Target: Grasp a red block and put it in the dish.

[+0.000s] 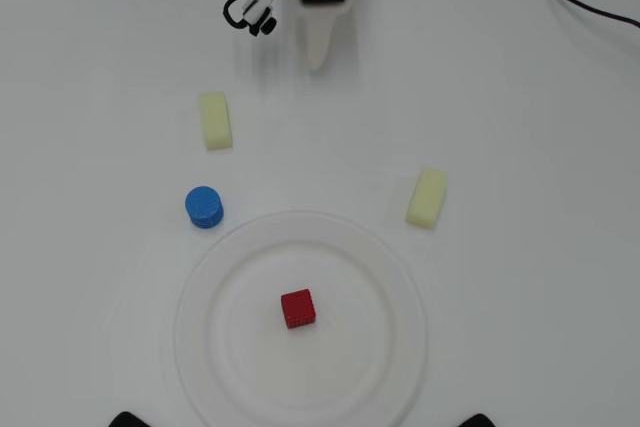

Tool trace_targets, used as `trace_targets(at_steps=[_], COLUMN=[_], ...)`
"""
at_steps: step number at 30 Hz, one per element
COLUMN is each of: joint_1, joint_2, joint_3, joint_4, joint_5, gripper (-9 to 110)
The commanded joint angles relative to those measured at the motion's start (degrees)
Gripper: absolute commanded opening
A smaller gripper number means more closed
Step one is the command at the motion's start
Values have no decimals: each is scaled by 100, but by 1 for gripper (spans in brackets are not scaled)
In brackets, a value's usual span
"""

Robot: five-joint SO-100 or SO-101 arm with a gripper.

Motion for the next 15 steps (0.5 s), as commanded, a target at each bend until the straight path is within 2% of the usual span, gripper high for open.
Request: trace_targets(at_steps=[1, 5, 15], joint_1=[-62, -26, -26], joint_2=[1063, 1063, 1063], joint_3=[615, 615, 606], joint_4=[229, 290, 299], joint_5=[97, 439, 519], gripper=[0, 0, 0])
